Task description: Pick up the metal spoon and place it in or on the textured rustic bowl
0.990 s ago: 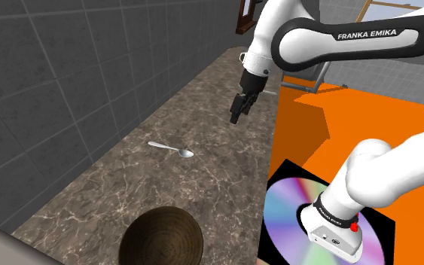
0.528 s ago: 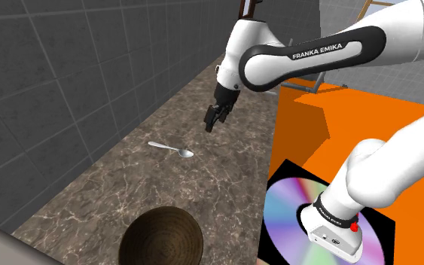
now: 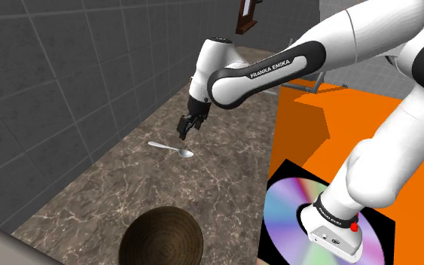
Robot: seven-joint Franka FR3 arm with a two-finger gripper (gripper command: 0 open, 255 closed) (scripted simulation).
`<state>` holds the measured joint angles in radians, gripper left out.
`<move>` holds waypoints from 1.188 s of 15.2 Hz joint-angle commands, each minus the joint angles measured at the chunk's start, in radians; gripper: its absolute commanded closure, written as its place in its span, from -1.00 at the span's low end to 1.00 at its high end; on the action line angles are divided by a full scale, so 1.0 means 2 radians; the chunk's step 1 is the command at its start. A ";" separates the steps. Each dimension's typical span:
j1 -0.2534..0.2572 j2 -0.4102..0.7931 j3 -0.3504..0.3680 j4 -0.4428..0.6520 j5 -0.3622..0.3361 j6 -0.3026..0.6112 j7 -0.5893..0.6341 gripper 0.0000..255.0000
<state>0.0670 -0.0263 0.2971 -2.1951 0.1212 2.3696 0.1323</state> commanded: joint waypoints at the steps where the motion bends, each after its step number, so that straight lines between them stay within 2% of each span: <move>1: 0.004 0.042 0.006 0.027 -0.019 0.022 0.018 -1.00; 6: 0.022 0.130 0.005 0.096 -0.063 0.052 0.052 -1.00; 13: 0.030 0.169 -0.001 0.099 -0.080 0.086 0.063 -1.00; 18: 0.031 0.172 -0.002 0.100 -0.081 0.089 0.064 -1.00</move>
<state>0.1285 0.3169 0.2929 -1.9954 -0.0407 2.5461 0.2604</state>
